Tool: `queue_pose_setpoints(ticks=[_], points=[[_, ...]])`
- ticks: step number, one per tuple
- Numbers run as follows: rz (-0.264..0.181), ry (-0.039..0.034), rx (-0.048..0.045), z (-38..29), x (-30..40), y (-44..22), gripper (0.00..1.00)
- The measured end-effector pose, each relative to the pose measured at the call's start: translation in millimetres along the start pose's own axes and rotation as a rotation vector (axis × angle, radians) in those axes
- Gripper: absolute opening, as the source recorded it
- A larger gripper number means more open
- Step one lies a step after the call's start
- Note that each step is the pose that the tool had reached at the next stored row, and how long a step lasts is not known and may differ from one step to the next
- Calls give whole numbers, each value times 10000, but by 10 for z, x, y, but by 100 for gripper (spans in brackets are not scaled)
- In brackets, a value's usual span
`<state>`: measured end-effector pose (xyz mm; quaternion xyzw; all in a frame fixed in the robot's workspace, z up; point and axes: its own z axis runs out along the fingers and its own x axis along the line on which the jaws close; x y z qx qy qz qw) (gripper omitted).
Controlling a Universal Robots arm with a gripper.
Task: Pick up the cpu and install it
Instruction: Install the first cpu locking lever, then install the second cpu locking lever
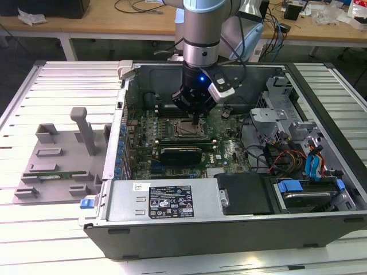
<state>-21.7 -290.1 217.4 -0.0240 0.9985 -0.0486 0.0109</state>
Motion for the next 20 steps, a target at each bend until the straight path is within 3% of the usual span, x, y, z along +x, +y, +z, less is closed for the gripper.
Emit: queue_pose_setpoints(ticks=[11,16,20], points=[[-3,1,31,-202,-4,-21,11],[-2,1,30,-209,-4,-22,11],[-2,1,30,-205,-9,-63,11]])
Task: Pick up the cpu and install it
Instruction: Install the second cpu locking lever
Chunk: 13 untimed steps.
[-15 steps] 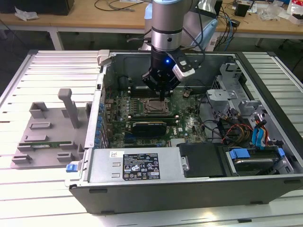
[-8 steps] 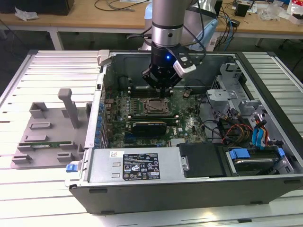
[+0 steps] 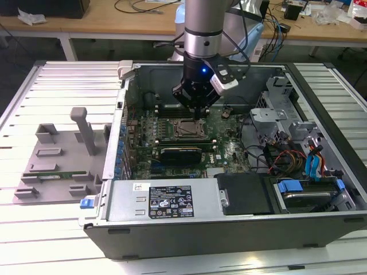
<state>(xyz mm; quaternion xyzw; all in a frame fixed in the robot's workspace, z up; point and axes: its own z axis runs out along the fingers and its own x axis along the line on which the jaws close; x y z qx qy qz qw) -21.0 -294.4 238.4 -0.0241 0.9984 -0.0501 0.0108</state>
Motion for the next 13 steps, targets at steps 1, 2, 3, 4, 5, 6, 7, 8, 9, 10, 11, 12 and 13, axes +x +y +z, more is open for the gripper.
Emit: queue_pose_setpoints(ticks=[1,2,3,4,5,6,7,8,9,10,11,12,13], points=[[0,0,1,4,0,-35,11],[-1,-1,0,8,2,-71,11],[-2,-1,0,12,3,-104,11],[0,-1,-1,15,5,-131,11],[0,-1,0,17,5,-149,11],[0,-1,0,18,6,-163,11],[0,0,0,20,7,-180,11],[0,0,0,22,8,-196,11],[-1,-1,0,24,8,-207,11],[-1,0,0,26,9,-219,11],[-1,0,0,28,10,-231,11],[-1,0,1,33,11,-263,11],[0,0,-2,42,14,-320,11]])
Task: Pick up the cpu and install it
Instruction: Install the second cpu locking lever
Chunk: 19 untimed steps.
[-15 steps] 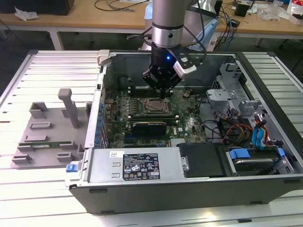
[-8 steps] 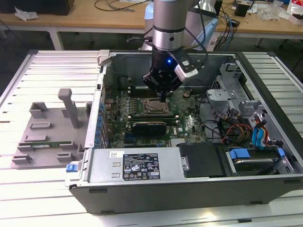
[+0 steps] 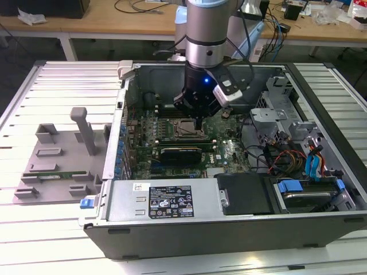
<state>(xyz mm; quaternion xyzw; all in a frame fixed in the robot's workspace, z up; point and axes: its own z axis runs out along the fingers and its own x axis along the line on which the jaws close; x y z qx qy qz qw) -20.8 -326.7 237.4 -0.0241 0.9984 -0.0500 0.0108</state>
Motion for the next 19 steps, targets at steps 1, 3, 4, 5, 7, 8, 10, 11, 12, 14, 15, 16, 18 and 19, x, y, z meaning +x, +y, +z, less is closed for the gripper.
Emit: queue_pose_setpoints(ticks=[1,3,4,5,7,8,10,11,12,14,15,16,18,19], points=[[0,0,0,4,2,-30,11],[1,-3,-66,13,5,-93,11],[3,-8,-178,18,7,-133,11],[7,-13,-276,23,10,-167,11],[17,-35,-739,37,26,-255,11],[20,-42,-878,42,33,-291,11],[30,-57,-1210,55,72,-368,11],[32,-60,-1274,57,87,-376,11],[33,-64,-1351,60,106,-383,11],[36,-74,-1537,69,177,-391,11],[39,-78,-1582,87,218,-390,11],[38,-76,-1580,125,240,-388,11],[37,-76,-1580,186,283,-381,11],[37,-76,-1582,226,333,-374,11]])
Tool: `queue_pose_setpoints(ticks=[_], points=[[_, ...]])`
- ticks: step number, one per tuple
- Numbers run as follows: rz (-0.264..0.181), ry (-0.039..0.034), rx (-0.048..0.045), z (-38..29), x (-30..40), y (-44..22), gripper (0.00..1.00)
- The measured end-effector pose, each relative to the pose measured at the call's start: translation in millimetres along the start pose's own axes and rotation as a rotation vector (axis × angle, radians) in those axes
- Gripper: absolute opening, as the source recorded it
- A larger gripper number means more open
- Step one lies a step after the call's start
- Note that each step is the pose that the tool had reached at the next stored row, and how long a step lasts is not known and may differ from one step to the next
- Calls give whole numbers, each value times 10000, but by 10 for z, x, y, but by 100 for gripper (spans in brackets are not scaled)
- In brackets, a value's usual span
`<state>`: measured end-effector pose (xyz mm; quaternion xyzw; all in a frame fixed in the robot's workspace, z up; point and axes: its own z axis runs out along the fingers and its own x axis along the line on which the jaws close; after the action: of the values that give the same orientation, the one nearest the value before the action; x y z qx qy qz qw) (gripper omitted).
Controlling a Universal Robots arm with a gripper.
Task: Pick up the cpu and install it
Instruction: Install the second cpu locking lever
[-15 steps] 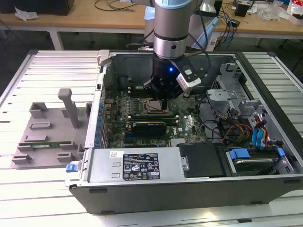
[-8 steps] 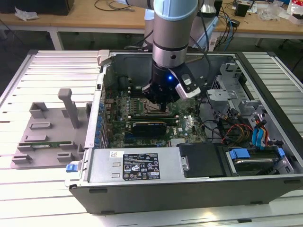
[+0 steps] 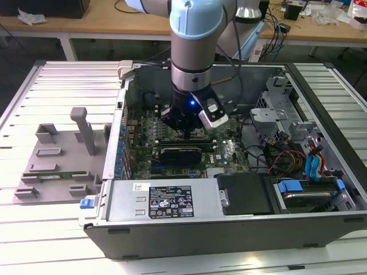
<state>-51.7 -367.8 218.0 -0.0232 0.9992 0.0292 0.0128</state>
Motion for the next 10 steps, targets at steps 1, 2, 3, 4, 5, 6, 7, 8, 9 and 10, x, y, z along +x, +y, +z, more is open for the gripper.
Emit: queue_pose_setpoints(ticks=[1,2,3,4,5,6,7,8,9,10], points=[[1,0,-1,33,65,1,11],[0,1,-2,54,111,1,11],[1,-1,-17,66,146,3,11],[2,-2,-30,70,168,4,11],[2,-3,-53,74,197,5,11],[2,-4,-98,79,255,7,11],[5,-7,-134,87,298,9,11],[5,-8,-166,93,322,9,11],[4,-11,-228,99,341,10,11],[-7,-12,-263,103,345,10,11]])
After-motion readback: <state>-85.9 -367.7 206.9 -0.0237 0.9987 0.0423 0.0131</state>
